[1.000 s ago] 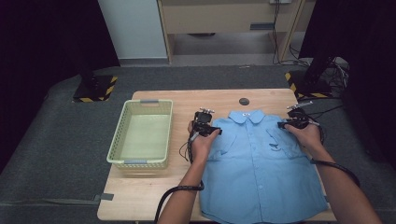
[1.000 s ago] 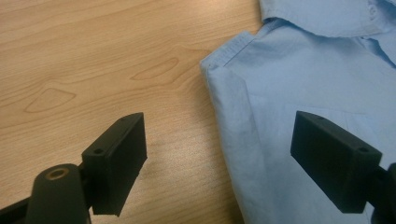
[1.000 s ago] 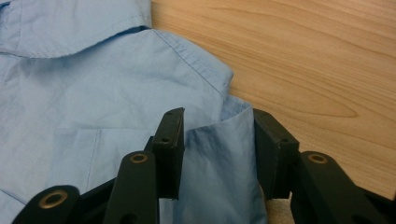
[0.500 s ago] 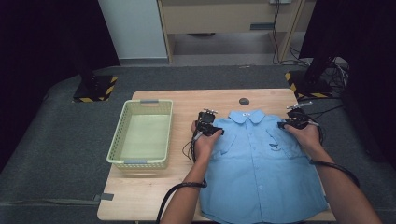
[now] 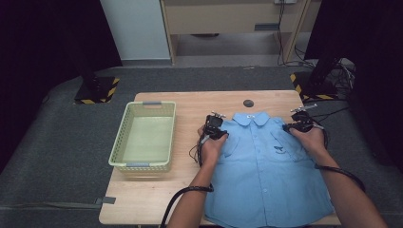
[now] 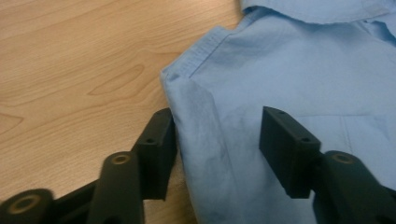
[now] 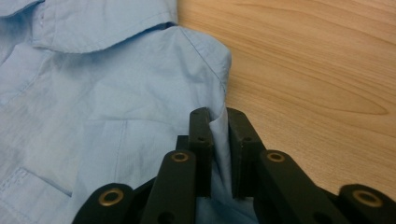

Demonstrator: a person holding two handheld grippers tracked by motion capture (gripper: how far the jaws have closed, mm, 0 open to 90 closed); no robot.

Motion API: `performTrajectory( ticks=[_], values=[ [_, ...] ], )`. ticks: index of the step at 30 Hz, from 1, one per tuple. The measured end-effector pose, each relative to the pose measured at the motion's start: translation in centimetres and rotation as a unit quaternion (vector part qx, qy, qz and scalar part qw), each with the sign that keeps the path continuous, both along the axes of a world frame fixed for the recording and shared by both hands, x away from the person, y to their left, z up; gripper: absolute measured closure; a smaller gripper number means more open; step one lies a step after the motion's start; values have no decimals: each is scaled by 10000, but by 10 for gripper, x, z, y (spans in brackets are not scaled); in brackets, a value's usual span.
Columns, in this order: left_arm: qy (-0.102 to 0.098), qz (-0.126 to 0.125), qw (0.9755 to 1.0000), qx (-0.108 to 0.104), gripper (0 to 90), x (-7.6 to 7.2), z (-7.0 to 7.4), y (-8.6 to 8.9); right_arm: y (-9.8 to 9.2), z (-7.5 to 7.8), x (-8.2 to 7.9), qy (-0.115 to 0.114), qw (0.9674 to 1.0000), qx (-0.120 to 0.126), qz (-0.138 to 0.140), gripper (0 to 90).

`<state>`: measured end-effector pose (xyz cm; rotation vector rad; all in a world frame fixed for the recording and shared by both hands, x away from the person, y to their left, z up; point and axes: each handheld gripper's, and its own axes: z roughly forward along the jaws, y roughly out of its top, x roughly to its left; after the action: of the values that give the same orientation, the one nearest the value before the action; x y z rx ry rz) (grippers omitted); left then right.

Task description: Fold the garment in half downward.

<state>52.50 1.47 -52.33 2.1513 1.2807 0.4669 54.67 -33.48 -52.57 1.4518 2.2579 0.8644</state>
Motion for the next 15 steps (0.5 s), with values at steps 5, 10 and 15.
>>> performTrajectory(
  ticks=[5, 10, 15],
  values=[
    [37, -119, 9999, -29, 708, -3, 1, -5, 2, 1, -3, 32, 10000, 27, 19, 857],
    [21, -180, 9998, -124, 872, -4, 0, -5, 3, 2, -7, -3, 10000, 41, 19, 879],
    [-125, -138, 9998, -50, 886, -4, 6, -2, 4, 7, -11, -14, 10000, 44, 40, 890]
  ],
)
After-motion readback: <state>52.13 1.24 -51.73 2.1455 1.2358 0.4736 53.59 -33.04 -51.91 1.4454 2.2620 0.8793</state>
